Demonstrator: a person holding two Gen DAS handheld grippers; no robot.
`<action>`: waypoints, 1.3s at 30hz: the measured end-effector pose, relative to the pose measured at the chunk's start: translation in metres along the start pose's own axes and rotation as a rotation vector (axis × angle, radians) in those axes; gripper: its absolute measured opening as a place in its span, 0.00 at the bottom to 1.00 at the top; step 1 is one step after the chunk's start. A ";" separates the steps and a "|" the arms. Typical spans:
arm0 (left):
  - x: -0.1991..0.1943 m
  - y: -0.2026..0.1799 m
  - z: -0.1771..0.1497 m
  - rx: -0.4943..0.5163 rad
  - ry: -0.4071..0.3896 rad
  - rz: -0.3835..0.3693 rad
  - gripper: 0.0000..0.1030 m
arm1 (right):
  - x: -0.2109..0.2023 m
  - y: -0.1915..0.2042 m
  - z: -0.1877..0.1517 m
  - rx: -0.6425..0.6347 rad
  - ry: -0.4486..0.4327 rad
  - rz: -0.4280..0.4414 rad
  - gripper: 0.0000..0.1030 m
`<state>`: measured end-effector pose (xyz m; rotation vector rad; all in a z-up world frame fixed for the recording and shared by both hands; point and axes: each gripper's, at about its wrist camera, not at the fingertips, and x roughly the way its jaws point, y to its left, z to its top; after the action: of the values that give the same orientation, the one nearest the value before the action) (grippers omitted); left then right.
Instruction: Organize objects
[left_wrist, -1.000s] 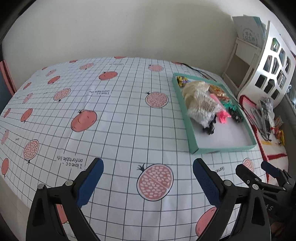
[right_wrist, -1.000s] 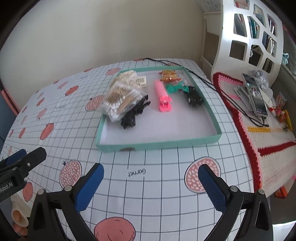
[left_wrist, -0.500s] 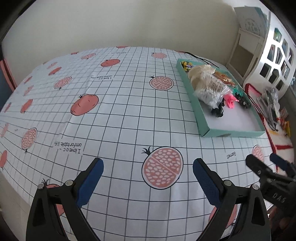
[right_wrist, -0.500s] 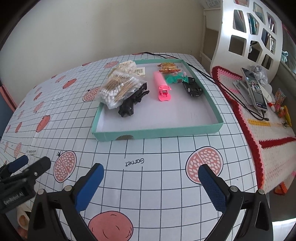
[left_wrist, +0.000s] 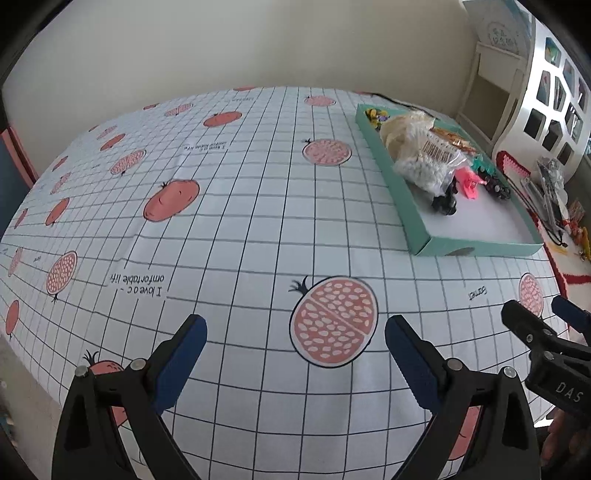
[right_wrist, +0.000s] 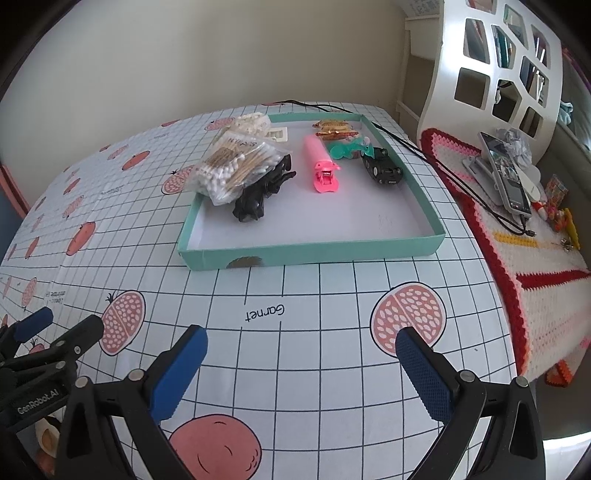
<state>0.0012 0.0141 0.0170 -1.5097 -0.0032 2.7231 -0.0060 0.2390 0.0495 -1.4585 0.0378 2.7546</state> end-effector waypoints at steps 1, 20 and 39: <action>0.002 0.000 -0.001 -0.001 0.008 0.006 0.94 | 0.001 0.000 -0.001 0.000 0.002 -0.001 1.00; 0.012 0.002 -0.008 -0.002 0.059 0.031 0.94 | 0.009 0.001 -0.006 -0.004 0.038 -0.021 1.00; 0.018 0.001 -0.011 -0.004 0.083 0.045 0.94 | 0.018 0.002 -0.012 -0.007 0.073 -0.038 1.00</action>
<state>0.0005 0.0136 -0.0043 -1.6425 0.0274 2.6938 -0.0061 0.2371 0.0279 -1.5445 0.0023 2.6738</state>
